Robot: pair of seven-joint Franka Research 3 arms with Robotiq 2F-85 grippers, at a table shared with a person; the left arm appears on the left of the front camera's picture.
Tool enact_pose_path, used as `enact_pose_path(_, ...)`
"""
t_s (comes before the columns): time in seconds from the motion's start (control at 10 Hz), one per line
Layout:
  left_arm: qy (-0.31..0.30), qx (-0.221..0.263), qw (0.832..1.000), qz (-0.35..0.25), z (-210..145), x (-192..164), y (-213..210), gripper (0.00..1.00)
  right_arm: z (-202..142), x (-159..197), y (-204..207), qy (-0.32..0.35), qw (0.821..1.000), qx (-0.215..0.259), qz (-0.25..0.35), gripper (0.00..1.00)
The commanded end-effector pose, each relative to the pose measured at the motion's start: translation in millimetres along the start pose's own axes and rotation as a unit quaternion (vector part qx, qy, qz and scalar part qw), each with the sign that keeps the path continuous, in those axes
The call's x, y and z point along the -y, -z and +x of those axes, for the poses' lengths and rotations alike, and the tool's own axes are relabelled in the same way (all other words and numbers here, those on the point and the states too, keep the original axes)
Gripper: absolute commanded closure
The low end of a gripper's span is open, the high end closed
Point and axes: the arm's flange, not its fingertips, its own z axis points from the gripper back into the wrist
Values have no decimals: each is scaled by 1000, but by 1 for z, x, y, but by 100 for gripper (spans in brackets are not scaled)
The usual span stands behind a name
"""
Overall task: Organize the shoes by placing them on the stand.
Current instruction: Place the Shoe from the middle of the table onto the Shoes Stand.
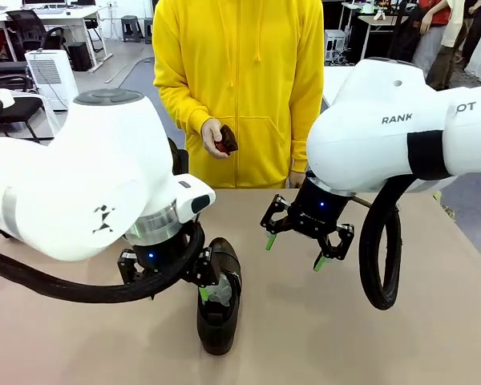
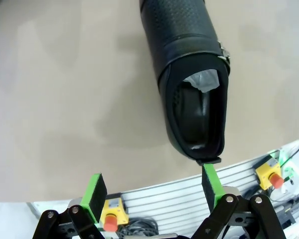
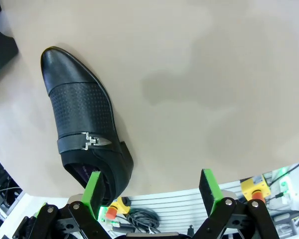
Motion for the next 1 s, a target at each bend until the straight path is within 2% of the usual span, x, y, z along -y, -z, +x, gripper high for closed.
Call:
enact_pose_path(0.0, 7, 12, 1000, 7, 5, 0, 21, 2, 4, -1, -1, -10, 1000, 4, -2, 0)
enact_pose_path(0.4, -2, 16, 999, 28, 17, 4, 53, 2, 4, -1, -1, -10, 1000, 4, -2, 0)
enact_pose_path(0.9, -58, 19, 997, 45, 38, -3, 76, 2, 4, -1, -1, -10, 1000, 4, -2, 0)
